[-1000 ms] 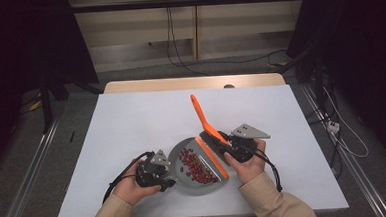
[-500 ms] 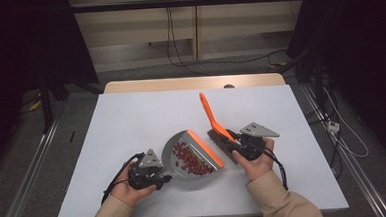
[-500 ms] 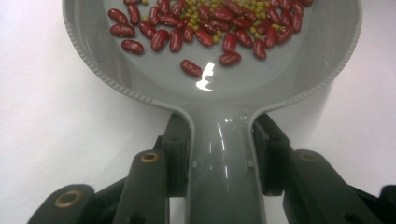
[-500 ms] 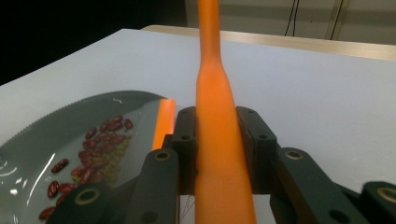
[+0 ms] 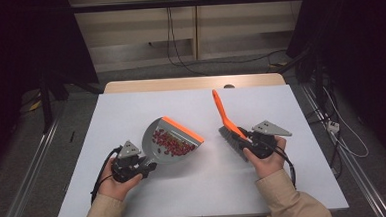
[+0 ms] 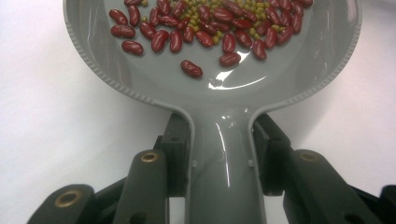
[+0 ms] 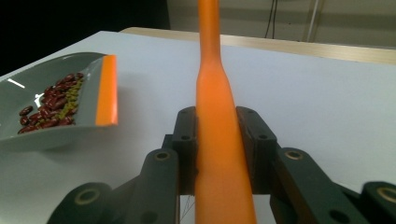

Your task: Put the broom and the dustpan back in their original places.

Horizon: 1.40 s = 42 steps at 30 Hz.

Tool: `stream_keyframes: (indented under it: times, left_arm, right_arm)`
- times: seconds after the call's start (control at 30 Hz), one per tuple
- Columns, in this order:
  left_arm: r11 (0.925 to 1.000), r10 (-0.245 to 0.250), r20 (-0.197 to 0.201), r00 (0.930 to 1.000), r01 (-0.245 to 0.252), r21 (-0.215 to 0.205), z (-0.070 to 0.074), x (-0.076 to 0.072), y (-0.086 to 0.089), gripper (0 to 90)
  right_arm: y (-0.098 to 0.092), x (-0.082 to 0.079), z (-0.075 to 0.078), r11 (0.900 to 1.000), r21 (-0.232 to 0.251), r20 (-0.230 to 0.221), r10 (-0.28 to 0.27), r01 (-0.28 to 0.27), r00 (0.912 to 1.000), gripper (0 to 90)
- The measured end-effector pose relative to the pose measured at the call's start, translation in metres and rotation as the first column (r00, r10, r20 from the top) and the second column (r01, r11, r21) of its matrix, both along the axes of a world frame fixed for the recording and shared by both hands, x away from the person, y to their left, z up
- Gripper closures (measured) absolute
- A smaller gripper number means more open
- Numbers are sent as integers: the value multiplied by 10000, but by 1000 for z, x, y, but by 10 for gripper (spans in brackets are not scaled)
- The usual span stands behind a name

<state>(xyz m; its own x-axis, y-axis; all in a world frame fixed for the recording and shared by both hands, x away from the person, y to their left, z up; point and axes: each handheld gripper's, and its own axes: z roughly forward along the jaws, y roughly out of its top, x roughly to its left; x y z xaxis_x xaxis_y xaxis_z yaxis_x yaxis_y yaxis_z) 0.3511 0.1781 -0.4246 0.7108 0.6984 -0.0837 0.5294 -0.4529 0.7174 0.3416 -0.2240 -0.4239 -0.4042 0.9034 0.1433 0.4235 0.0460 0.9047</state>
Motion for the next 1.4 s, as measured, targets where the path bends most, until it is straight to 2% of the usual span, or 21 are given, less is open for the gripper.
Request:
stream_keyframes:
  times: [0.1, 0.13, 0.37, 0.53, 0.57, 0.63, 0.73, 0.77, 0.87, 0.93, 0.97, 1.03, 1.13, 1.17, 1.27, 1.3, 1.37, 1.4]
  left_arm:
    - [9981, 614, -23, 9981, -614, -52, -3, 4, 6, 633]
    - [9973, 717, -169, 9973, -719, -151, -3, 6, 9, 633]
    - [9851, 1717, -304, 9847, -1715, 101, -8, 15, 25, 633]
    - [9695, 2445, -403, 9688, -2437, 257, -11, 20, 32, 633]
    - [9686, 2479, -413, 9679, -2468, 290, -11, 21, 33, 633]
    - [9613, 2745, -473, 9604, -2729, 376, -13, 23, 33, 633]
    - [9539, 2993, -498, 9529, -2975, 399, -14, 26, 35, 633]
    - [9492, 3139, -516, 9481, -3121, 398, -14, 27, 36, 633]
    - [9376, 3470, -606, 9359, -3446, 463, -16, 31, 38, 633]
    - [9340, 3562, -663, 9321, -3529, 565, -18, 32, 38, 632]
    - [9345, 3544, -707, 9324, -3506, 614, -18, 33, 38, 631]
    - [9287, 3702, -669, 9265, -3675, 496, -18, 33, 37, 632]
    - [9251, 3794, -588, 9234, -3773, 436, -20, 33, 36, 630]
    - [9268, 3754, -579, 9251, -3736, 389, -21, 32, 35, 628]
    - [9324, 3615, -652, 9301, -3606, 247, -20, 29, 31, 580]
    - [9351, 3545, -626, 9330, -3537, 234, -20, 28, 29, 551]
    - [9390, 3416, -862, 9359, -3438, -112, -21, 25, 26, 503]
    - [9396, 3377, -910, 9368, -3413, -261, -21, 23, 25, 481]
  right_arm:
    - [-9, -1, 0, 9998, -50, 30, -187, 187, 9998, 714]
    - [-11, -1, 0, 9997, -97, 4, -210, 210, 9998, 714]
    - [-26, -3, -3, 9979, -406, -53, -505, 502, 9987, 714]
    - [-41, -4, -3, 9957, -429, -20, -819, 817, 9966, 714]
    - [-45, -4, -4, 9942, -550, 6, -927, 925, 9957, 714]
    - [-52, -4, -5, 9920, -608, -11, -1109, 1106, 9938, 714]
    - [-62, -4, -6, 9884, -622, -52, -1394, 1388, 9902, 714]
    - [-65, -3, -6, 9874, -639, -10, -1449, 1445, 9894, 714]
    - [-74, -3, -6, 9812, -849, 92, -1732, 1733, 9849, 714]
    - [-80, -3, -6, 9775, -855, 102, -1925, 1927, 9812, 714]
    - [-82, -3, -6, 9760, -898, 117, -1983, 1986, 9801, 714]
    - [-87, -3, -6, 9680, -1228, 201, -2182, 2190, 9757, 714]
    - [-93, -2, -9, 9525, -1700, 302, -2512, 2526, 9675, 714]
    - [-95, -2, -10, 9504, -1770, 289, -2547, 2558, 9666, 714]
    - [-94, -5, -15, 9487, -1802, 177, -2610, 2599, 9652, 713]
    - [-93, -7, -15, 9517, -1767, 187, -2518, 2511, 9676, 712]
    - [-89, -9, -15, 9520, -1857, 153, -2449, 2434, 9694, 709]
    - [-86, -10, -15, 9553, -1783, 120, -2375, 2358, 9713, 704]
